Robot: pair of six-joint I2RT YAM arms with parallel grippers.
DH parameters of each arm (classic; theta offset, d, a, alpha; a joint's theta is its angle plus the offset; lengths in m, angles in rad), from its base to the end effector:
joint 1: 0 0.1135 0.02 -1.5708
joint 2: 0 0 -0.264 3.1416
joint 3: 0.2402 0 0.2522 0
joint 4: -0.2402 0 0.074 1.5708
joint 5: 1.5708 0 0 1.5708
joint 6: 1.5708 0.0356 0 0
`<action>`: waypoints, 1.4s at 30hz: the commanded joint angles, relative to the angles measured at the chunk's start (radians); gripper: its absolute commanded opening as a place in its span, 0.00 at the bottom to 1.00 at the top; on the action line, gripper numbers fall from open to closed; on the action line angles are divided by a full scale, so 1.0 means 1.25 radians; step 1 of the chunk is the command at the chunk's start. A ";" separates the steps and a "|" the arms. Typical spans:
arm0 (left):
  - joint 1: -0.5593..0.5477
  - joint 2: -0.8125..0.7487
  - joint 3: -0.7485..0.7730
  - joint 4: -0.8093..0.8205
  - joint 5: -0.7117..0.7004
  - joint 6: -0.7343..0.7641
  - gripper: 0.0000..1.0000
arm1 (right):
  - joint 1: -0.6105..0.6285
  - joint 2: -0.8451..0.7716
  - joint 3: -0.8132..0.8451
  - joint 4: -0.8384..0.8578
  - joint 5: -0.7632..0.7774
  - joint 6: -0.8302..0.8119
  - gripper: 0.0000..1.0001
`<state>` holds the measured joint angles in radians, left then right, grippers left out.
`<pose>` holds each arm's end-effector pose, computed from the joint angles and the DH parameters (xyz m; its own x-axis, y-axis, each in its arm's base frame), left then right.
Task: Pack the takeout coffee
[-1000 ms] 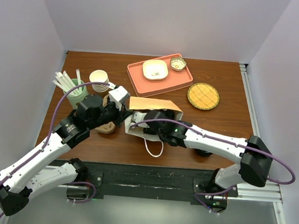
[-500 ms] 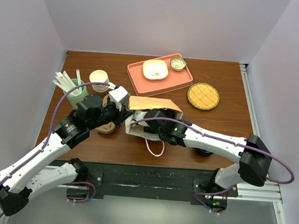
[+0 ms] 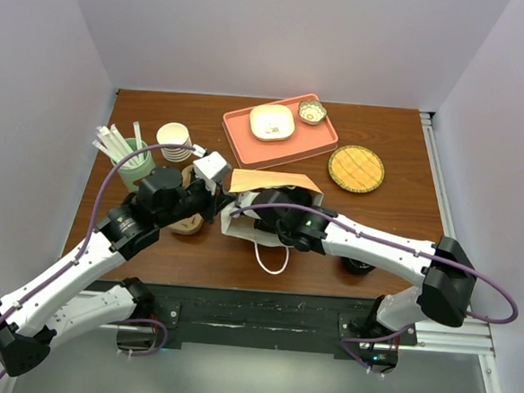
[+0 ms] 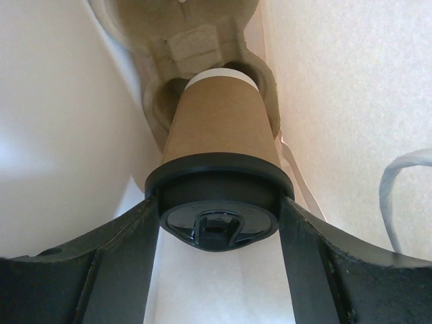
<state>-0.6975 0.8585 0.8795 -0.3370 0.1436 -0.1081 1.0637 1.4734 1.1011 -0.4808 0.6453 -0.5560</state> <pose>0.1461 -0.1291 0.3445 -0.3166 0.1260 -0.9401 0.7099 0.6888 -0.1468 0.1701 0.2621 0.2659 -0.0435 -0.9466 -0.3195 -0.6231 0.2757 -0.7319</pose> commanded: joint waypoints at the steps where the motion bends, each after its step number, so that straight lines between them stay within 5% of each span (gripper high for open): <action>1: -0.011 0.003 0.024 0.040 -0.002 0.014 0.00 | -0.009 -0.007 0.051 -0.041 0.039 0.036 0.35; 21: -0.011 0.018 0.054 0.016 -0.114 0.051 0.00 | -0.010 0.003 0.041 -0.030 -0.024 0.064 0.35; 30: -0.010 -0.011 0.060 -0.015 0.037 -0.020 0.00 | -0.018 0.066 0.058 0.062 -0.056 0.056 0.34; 42: -0.011 -0.014 0.049 0.022 0.054 -0.025 0.00 | -0.021 0.085 0.055 0.085 -0.060 0.048 0.33</action>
<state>-0.6949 0.8570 0.9092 -0.4084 0.0704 -0.0944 1.0515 1.5566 1.1496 -0.4561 0.5732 -0.5011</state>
